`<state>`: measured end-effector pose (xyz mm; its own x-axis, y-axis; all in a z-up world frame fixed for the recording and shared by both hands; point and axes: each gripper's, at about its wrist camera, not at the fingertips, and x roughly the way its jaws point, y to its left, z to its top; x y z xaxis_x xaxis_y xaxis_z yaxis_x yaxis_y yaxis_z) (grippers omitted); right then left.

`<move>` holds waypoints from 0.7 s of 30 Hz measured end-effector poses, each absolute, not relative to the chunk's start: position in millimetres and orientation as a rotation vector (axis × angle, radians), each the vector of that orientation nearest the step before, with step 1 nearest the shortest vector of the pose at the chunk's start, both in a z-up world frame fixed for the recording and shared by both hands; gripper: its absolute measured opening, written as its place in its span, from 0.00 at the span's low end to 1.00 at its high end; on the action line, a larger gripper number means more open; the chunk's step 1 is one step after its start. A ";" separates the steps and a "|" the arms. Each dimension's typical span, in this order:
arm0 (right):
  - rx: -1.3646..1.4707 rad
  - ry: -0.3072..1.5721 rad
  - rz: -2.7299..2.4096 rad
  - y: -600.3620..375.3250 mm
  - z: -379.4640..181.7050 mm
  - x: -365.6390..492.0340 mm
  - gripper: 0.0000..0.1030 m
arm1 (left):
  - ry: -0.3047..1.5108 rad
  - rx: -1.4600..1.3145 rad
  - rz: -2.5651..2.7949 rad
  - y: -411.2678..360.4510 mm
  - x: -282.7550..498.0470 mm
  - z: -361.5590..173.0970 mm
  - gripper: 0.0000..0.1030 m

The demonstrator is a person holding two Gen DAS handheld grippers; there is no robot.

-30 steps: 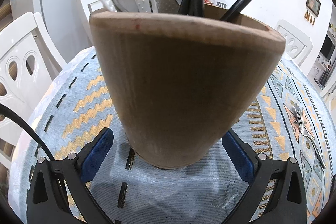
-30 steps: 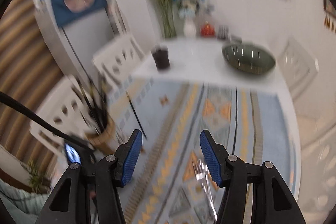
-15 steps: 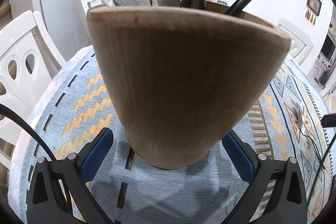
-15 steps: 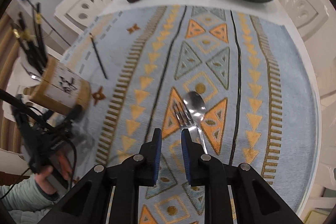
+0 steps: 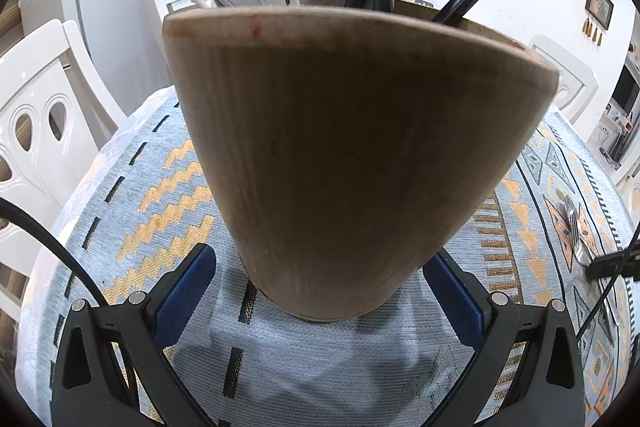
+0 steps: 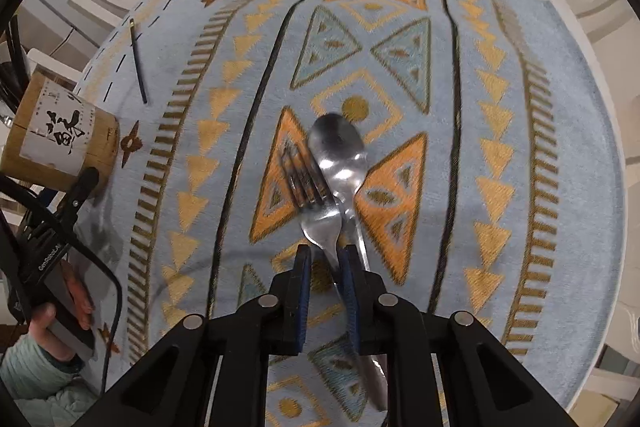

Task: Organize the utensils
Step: 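Close the right tool on the silver fork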

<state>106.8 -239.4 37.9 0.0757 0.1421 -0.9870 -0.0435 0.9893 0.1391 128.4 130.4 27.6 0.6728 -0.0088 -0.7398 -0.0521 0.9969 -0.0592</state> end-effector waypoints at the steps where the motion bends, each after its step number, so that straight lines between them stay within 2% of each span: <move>1: 0.080 1.498 0.153 -236.9 36.6 105.3 0.14 | 0.832 -0.078 0.024 130.3 128.4 27.6 1.00; 9: 0.144 1.537 0.162 -244.3 28.9 105.3 0.14 | 0.832 -0.078 0.024 129.5 128.3 27.5 1.00; 14: -0.112 1.490 0.146 -208.6 30.1 102.8 0.13 | 0.833 -0.078 0.025 130.5 129.4 27.2 1.00; 16: -0.188 1.461 0.140 -195.5 31.4 98.7 0.06 | 0.833 -0.079 0.025 131.1 129.8 27.1 1.00; 21: -0.005 1.419 0.159 -212.0 45.4 97.4 0.06 | 0.834 -0.079 0.026 132.4 129.8 25.9 1.00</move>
